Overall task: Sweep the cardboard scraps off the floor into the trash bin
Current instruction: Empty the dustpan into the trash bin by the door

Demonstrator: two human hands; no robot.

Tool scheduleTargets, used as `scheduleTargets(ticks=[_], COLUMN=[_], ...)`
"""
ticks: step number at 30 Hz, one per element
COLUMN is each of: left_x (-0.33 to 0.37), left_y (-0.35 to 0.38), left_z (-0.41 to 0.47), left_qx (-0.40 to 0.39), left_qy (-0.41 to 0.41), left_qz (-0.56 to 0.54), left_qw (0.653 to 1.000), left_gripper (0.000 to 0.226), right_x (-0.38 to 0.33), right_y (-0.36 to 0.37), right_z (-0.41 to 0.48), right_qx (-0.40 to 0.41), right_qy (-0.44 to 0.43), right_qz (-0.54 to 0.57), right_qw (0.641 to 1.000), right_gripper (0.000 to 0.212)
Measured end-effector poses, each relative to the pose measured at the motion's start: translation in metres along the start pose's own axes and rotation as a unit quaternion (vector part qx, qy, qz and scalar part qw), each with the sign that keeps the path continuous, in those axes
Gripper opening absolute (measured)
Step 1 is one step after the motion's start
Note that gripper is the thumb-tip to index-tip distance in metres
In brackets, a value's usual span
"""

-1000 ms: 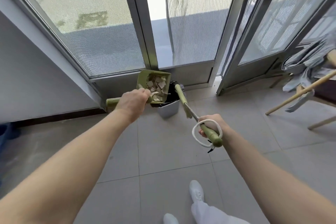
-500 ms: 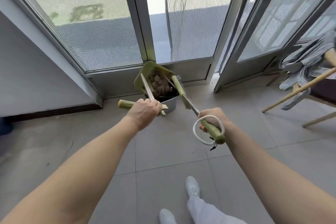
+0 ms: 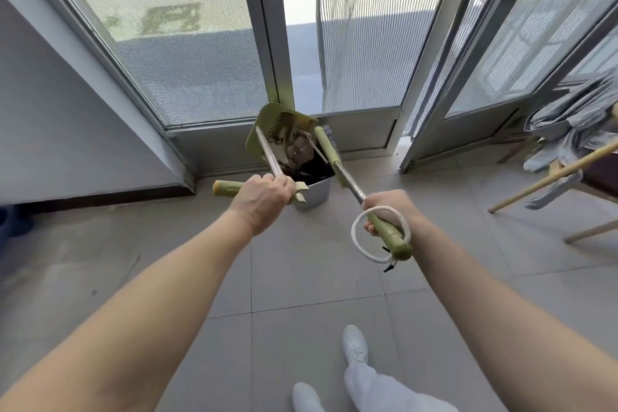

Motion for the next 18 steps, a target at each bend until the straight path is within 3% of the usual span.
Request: scheduleTargets(ticks=[2, 5, 13, 18], left_x=[-0.003, -0.007, 0.005, 0.004], left_y=[0.002, 0.007, -0.003, 0.001], left_z=[-0.003, -0.009, -0.016, -0.014], left_qx=[-0.021, -0.051, -0.036, -0.067], left_qy=[-0.009, -0.034, 0.004, -0.014], left_qz=[-0.012, -0.041, -0.008, -0.008], left_qw=[1.000, 0.997, 0.999, 0.998], left_gripper=[0.009, 0.019, 0.021, 0.039], right_x=[-0.005, -0.013, -0.006, -0.005], right_y=[0.001, 0.003, 0.000, -0.001], right_z=[0.001, -0.001, -0.010, -0.012], right_qx=[-0.001, -0.011, 0.013, 0.009], right_qy=[-0.008, -0.024, 0.005, -0.001], right_qz=[0.011, 0.025, 0.074, 0.085], right_qw=[1.000, 0.999, 0.997, 0.996], right_gripper=[0.008, 0.017, 0.009, 0.011])
Point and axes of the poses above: each hand's wrist, its own z-axis towards the middle knuckle, its own y-axis out of the palm, x = y × z, the point moved 10 cm from there along z, towards the middle knuckle, and after that the axes turned 8 degrees about -y, right-handed, at the moved point
